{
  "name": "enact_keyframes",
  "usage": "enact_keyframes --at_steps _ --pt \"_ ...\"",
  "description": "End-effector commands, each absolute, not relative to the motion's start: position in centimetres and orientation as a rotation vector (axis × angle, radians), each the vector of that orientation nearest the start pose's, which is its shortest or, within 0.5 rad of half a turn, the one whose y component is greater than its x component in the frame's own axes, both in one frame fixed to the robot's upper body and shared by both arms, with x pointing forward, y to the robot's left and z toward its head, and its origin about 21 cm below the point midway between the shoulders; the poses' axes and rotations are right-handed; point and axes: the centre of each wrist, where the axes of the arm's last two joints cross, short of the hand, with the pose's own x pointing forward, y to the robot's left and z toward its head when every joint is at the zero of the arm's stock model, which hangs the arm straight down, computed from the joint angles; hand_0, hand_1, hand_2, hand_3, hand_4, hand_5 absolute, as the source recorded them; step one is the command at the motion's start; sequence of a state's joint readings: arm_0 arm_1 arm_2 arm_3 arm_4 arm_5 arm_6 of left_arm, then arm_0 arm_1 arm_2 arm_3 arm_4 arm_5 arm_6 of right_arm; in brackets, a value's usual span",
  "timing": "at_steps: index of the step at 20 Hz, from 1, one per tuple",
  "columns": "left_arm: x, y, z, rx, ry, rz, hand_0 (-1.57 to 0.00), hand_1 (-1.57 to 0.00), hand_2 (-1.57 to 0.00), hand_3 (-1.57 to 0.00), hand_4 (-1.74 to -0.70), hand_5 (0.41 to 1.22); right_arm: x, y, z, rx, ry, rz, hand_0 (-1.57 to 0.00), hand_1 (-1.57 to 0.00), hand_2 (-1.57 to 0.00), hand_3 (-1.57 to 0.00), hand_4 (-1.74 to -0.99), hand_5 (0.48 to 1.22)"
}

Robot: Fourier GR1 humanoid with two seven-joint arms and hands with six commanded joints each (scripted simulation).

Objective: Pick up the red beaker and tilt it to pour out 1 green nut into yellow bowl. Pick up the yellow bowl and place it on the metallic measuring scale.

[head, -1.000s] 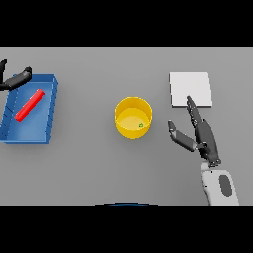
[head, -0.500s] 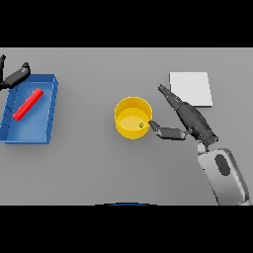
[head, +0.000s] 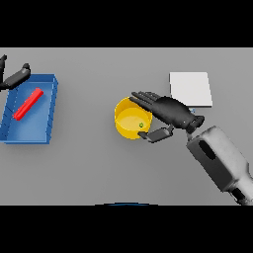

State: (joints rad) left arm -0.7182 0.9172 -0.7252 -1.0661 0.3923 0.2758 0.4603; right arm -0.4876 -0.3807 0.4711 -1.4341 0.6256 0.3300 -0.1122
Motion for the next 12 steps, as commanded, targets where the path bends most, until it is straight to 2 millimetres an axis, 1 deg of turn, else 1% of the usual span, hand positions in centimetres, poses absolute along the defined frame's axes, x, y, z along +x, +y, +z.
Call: enact_keyframes --at_steps 1,3,5,6,9,11,12 --pt "36.9 33.7 12.2 0.716 -1.054 -0.489 0.0 0.0 0.0 0.0 -0.76 0.717 32.7 -16.6 8.1 -0.285 -1.556 1.645 0.0 0.0 0.0 0.0 -1.226 0.632" --pt "36.7 33.8 12.0 0.708 -1.059 -0.487 0.0 0.0 0.0 0.0 -0.76 0.72 32.9 -15.6 8.3 -0.276 -1.528 1.717 0.0 0.0 0.0 0.0 -1.212 0.638" --pt "36.8 34.1 12.0 0.698 -1.068 -0.476 0.0 0.0 0.0 0.0 -0.77 0.721 33.2 -15.1 7.9 -0.266 -1.489 1.78 0.0 0.0 0.0 0.0 -1.212 0.645" --pt "36.9 34.0 12.0 0.691 -1.072 -0.466 0.0 0.0 0.0 0.0 -0.78 0.721 33.4 -15.0 8.1 -0.262 -1.483 1.796 0.0 0.0 0.0 0.0 -1.214 0.648" --pt "36.8 33.8 12.3 0.701 -1.079 -0.465 0.0 0.0 0.0 0.0 -0.79 0.728 33.8 -14.6 7.2 -0.242 -1.458 1.853 0.0 0.0 0.0 0.0 -1.224 0.653" --pt "36.8 33.6 11.9 0.691 -1.087 -0.463 0.0 0.0 0.0 0.0 -0.8 0.728 33.8 -14.6 6.3 -0.232 -1.431 1.886 0.0 0.0 0.0 0.0 -1.234 0.66" --pt "36.7 33.5 12.2 0.692 -1.091 -0.465 0.0 0.0 0.0 0.0 -0.8 0.727 34.1 -14.4 6.3 -0.24 -1.419 1.894 0.0 0.0 0.0 0.0 -1.242 0.664"
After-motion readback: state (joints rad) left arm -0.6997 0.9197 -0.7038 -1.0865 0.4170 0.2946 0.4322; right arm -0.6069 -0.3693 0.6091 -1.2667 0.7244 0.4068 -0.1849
